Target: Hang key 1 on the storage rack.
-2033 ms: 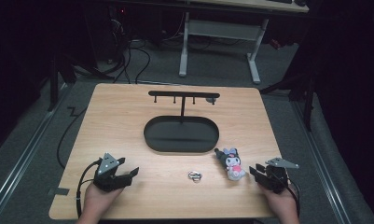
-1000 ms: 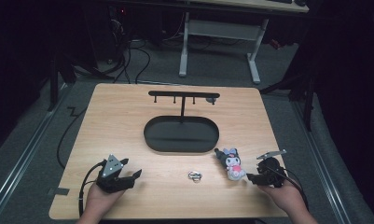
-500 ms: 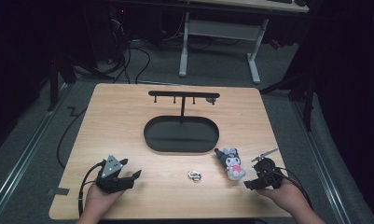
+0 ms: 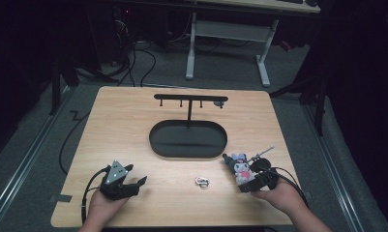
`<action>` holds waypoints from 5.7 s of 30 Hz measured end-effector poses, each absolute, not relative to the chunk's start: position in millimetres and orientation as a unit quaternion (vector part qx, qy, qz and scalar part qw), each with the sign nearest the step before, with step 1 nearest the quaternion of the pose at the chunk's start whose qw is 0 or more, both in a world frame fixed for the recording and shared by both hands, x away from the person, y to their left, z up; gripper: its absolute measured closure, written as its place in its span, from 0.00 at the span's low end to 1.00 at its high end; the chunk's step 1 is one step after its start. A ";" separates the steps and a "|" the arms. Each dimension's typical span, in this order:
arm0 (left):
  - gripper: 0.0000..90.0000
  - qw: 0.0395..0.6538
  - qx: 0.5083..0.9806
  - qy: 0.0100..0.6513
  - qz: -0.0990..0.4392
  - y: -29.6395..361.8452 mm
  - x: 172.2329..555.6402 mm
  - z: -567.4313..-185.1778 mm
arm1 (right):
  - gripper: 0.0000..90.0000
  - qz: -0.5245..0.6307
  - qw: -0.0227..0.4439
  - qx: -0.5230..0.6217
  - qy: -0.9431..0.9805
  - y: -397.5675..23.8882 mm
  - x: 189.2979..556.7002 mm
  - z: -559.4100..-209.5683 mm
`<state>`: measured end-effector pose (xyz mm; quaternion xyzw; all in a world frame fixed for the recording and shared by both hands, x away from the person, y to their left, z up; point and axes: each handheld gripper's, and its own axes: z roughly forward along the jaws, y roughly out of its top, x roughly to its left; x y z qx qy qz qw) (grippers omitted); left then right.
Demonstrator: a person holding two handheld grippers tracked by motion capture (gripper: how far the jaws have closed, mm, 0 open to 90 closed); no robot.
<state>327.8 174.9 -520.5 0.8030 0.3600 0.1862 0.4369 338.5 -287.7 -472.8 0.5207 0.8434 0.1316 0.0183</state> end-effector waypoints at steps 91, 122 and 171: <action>0.33 0.444 0.805 0.345 0.191 174.3 324.2 -520.8 | 0.53 0.189 0.057 0.479 0.855 -257.3 399.9 -359.8; 0.33 0.444 0.808 0.339 0.189 174.5 323.6 -519.7 | 0.53 0.196 0.084 0.477 0.853 -233.8 436.0 -307.0; 0.33 0.434 0.817 0.334 0.182 170.2 323.6 -523.8 | 0.50 0.193 0.087 0.503 0.838 -246.9 457.4 -404.5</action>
